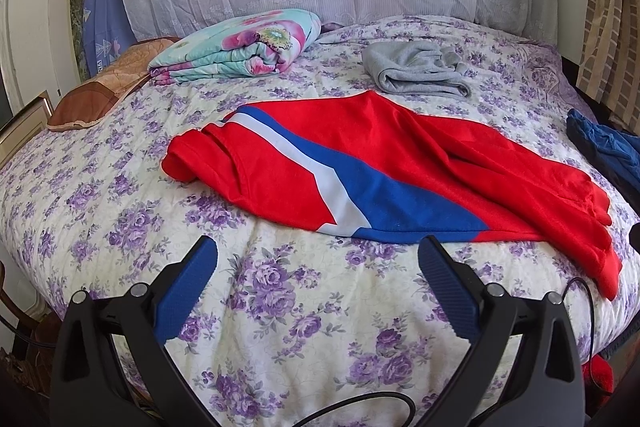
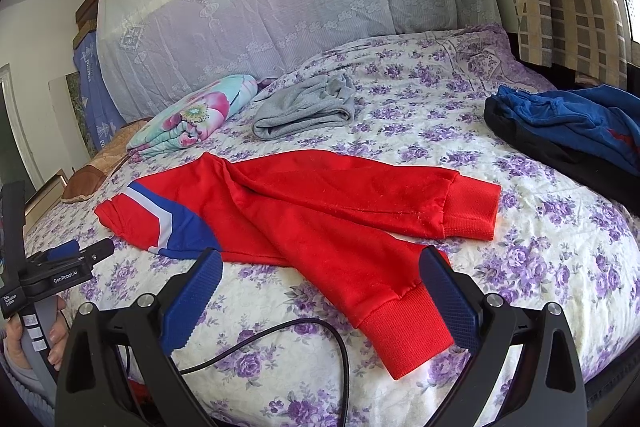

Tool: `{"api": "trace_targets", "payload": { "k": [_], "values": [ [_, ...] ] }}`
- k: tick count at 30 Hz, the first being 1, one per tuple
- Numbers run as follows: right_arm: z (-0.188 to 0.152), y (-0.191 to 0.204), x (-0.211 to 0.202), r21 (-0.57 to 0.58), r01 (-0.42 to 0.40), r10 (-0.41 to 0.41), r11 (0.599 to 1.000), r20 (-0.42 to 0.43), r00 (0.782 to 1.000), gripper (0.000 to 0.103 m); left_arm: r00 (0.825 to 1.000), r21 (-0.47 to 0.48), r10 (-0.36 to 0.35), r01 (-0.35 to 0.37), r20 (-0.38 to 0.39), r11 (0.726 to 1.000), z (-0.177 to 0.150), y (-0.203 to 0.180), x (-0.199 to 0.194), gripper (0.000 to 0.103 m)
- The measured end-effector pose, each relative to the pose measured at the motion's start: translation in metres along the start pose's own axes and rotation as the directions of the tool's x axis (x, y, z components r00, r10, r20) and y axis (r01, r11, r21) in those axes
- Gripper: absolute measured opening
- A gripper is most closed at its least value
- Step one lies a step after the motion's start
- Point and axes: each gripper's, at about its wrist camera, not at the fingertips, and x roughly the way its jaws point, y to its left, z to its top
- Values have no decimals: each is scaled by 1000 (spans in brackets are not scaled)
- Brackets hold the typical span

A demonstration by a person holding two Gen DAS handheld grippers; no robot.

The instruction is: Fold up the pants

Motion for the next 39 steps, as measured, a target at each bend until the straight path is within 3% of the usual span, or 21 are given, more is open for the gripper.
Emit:
{"api": "trace_targets", "payload": {
  "k": [5,9,14,18,21,26,29,30,31,32,35,39],
  "values": [
    [4,-12,-4,-9,10,-10,1000,60,998,99,1000,-13,-5,5,-22,1000,-3,7,12,98],
    [12,-41,1,-6,76,-75,997,100,992,99,998,-64,-10,6,-69,998,2,21,32,98],
    [8,-80,6,76,-21,19,997,31,999,99,992,-124,-39,25,-117,992,5,41,54,98],
    [-2,-72,8,64,-85,88,994,-51,995,99,987,-139,-50,29,-156,990,12,50,70,98],
    [-17,-67,10,23,-30,34,999,-149,988,99,984,-143,-65,41,-167,989,16,52,76,98],
    [-34,-81,9,95,0,21,995,-218,976,97,975,-143,-92,64,-202,988,17,49,91,98],
    [-41,-72,31,105,-51,75,993,-243,967,71,969,-146,-101,69,-226,987,14,47,100,98],
    [-42,-65,38,92,-74,93,993,-224,970,51,969,-140,-98,67,-228,988,13,47,100,98],
    [-42,-59,44,75,-86,100,994,-211,972,43,969,-133,-94,64,-229,989,12,46,100,98],
    [-39,-54,47,63,-111,121,992,-193,974,26,969,-131,-93,64,-230,989,13,46,100,98],
    [-18,-48,41,51,-178,183,983,-133,974,21,973,-146,-97,67,-210,987,17,53,96,98],
    [23,-48,20,-22,-174,174,984,-33,984,21,979,-182,-95,62,-182,981,33,65,98,98]
  ]
}}
